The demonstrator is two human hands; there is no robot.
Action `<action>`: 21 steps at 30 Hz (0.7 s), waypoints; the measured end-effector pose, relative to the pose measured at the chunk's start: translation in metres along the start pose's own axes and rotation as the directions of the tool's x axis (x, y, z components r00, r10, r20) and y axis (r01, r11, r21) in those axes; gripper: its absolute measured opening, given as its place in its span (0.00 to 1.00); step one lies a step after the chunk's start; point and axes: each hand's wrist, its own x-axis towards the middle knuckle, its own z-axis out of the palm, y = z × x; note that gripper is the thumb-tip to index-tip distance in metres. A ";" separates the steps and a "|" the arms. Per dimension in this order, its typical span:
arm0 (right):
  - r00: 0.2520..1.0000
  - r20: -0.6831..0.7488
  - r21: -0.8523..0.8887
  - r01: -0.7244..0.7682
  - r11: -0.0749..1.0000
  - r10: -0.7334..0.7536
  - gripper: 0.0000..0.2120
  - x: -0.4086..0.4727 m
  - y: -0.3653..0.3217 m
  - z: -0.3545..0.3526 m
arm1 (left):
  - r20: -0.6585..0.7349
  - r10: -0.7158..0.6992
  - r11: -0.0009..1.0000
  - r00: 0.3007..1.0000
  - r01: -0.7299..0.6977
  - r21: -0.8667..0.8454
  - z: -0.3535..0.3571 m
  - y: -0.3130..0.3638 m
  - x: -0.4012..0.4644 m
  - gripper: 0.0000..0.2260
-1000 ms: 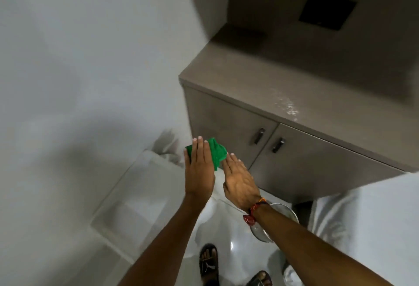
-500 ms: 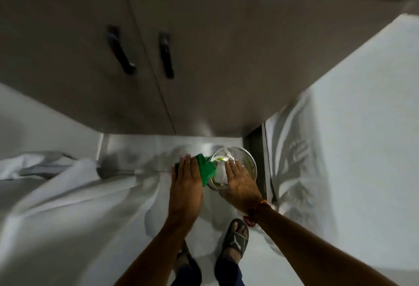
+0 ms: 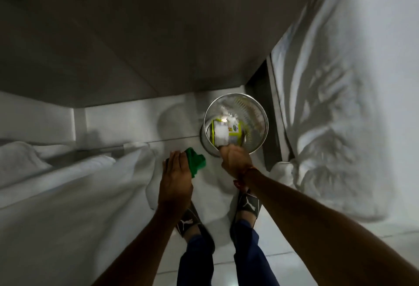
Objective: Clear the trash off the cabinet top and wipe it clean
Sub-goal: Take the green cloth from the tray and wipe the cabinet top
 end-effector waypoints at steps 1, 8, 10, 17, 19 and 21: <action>0.998 -0.051 -0.050 0.032 0.998 -0.034 0.12 -0.009 -0.003 -0.018 | -0.017 -0.005 1.000 1.000 0.005 -0.002 -0.014 0.002 -0.004 0.29; 0.947 -0.204 -0.253 0.193 0.948 -0.248 0.03 -0.105 -0.061 -0.142 | -0.147 0.077 0.996 0.986 -0.070 0.055 -0.163 0.021 -0.047 0.29; 0.942 -0.176 -0.317 0.220 0.922 -0.285 0.03 -0.139 -0.086 -0.187 | -0.233 0.085 0.996 0.969 -0.080 0.030 -0.223 0.027 -0.067 0.24; 0.831 -0.256 -0.555 0.292 0.778 -0.495 0.10 -0.222 -0.136 -0.346 | -0.459 0.203 0.973 0.865 -0.231 -0.005 -0.378 0.017 -0.132 0.30; 0.789 -0.267 -0.618 0.300 0.727 -0.553 0.07 -0.237 -0.142 -0.383 | -0.523 0.242 0.964 0.817 -0.265 0.032 -0.417 0.009 -0.140 0.32; 0.745 -0.288 -0.643 0.315 0.698 -0.602 0.07 -0.249 -0.148 -0.411 | -0.594 0.255 0.955 0.763 -0.294 0.034 -0.461 0.003 -0.143 0.33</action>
